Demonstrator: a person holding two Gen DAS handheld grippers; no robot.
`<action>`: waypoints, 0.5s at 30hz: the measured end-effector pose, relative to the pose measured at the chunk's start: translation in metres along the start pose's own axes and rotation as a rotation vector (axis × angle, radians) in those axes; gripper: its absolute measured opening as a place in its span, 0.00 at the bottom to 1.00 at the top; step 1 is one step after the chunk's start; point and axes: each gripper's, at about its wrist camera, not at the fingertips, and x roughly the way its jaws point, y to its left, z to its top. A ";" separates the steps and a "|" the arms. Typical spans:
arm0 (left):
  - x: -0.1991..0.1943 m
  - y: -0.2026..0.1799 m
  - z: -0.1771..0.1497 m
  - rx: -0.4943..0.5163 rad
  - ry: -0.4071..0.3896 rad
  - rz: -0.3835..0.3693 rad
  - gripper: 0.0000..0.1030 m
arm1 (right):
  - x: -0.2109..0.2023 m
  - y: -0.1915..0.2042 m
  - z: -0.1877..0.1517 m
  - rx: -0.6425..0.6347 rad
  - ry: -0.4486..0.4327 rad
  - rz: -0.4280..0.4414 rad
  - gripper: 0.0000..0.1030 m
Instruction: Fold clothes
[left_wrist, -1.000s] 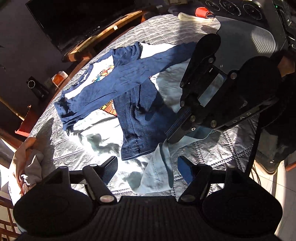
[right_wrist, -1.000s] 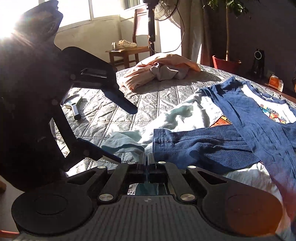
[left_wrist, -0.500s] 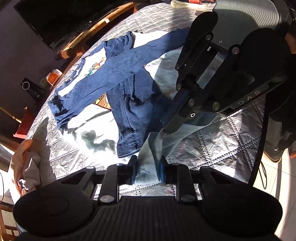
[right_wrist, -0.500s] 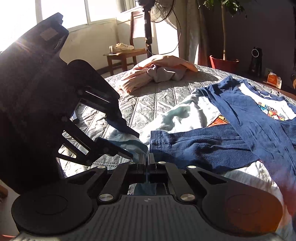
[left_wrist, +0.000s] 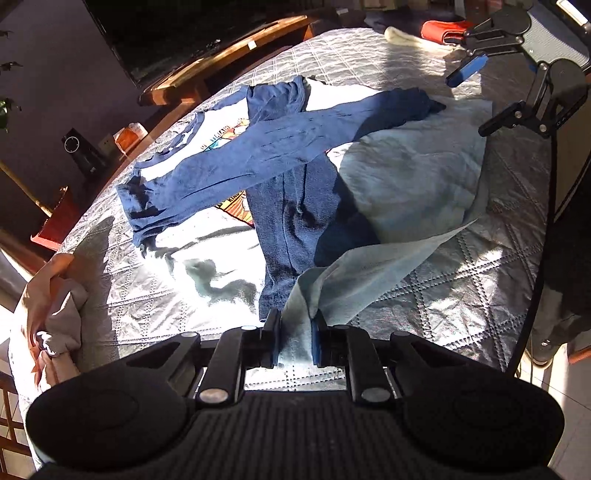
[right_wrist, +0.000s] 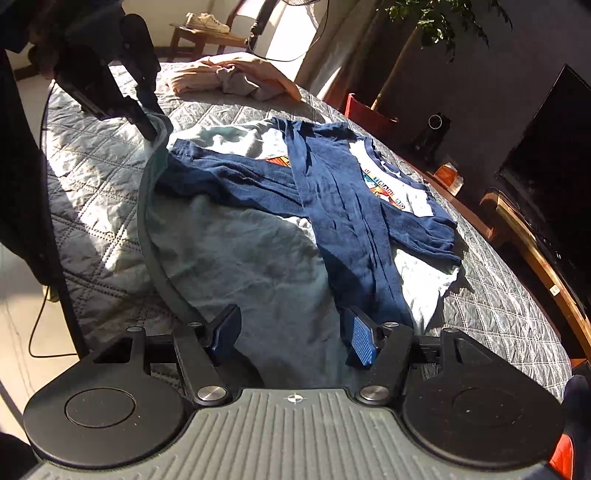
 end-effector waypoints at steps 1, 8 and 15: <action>0.000 0.003 0.001 -0.016 0.000 0.003 0.14 | -0.005 -0.002 -0.013 -0.027 0.039 -0.021 0.67; 0.003 0.013 0.004 -0.096 0.013 0.041 0.14 | -0.016 0.003 -0.072 -0.168 0.137 -0.118 0.68; 0.006 0.025 0.009 -0.172 0.012 0.070 0.14 | 0.005 -0.020 -0.061 -0.071 0.102 -0.124 0.69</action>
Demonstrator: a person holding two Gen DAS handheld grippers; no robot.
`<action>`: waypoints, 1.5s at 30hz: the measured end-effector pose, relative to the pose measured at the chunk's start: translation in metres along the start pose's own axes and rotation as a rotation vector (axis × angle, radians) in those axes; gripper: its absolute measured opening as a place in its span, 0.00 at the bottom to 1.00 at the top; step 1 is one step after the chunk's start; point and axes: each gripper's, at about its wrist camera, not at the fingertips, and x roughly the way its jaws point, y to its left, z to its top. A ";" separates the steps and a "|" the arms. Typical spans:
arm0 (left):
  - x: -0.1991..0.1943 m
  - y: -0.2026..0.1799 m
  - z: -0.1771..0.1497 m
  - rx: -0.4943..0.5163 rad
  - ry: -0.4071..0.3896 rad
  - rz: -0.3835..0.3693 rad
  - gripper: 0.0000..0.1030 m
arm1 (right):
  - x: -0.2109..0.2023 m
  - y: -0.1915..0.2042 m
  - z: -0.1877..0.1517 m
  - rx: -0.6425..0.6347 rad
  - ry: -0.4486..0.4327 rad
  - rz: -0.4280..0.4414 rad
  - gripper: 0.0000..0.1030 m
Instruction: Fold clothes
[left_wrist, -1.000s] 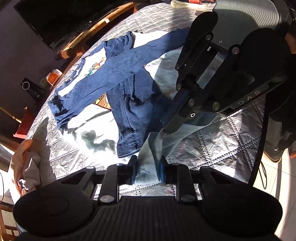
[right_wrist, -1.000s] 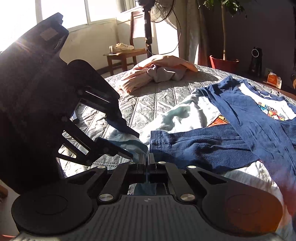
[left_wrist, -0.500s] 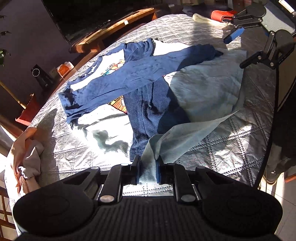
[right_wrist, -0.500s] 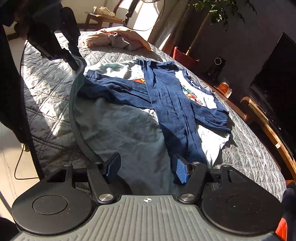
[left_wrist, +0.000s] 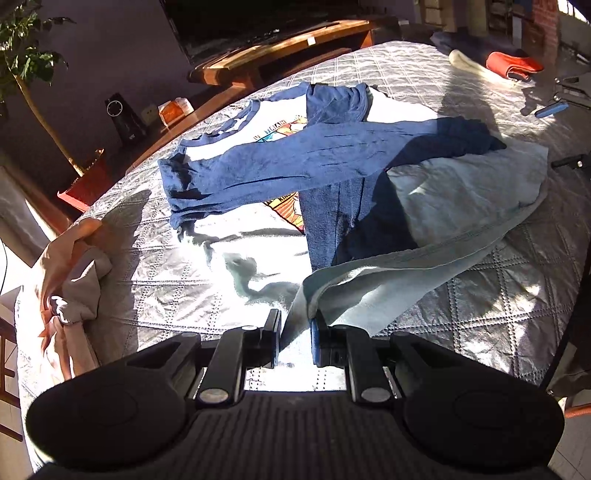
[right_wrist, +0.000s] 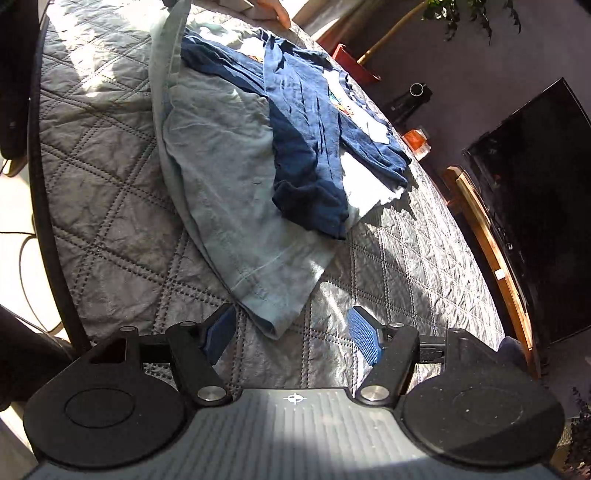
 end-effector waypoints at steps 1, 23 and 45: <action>0.001 0.000 0.000 -0.004 0.002 0.003 0.14 | 0.003 -0.006 0.000 0.052 0.001 0.023 0.67; -0.005 0.013 -0.004 -0.072 -0.008 0.008 0.13 | -0.022 -0.042 -0.003 0.487 -0.111 0.144 0.01; -0.044 0.025 -0.021 -0.286 -0.026 -0.054 0.09 | -0.064 -0.031 -0.037 0.927 -0.179 0.229 0.01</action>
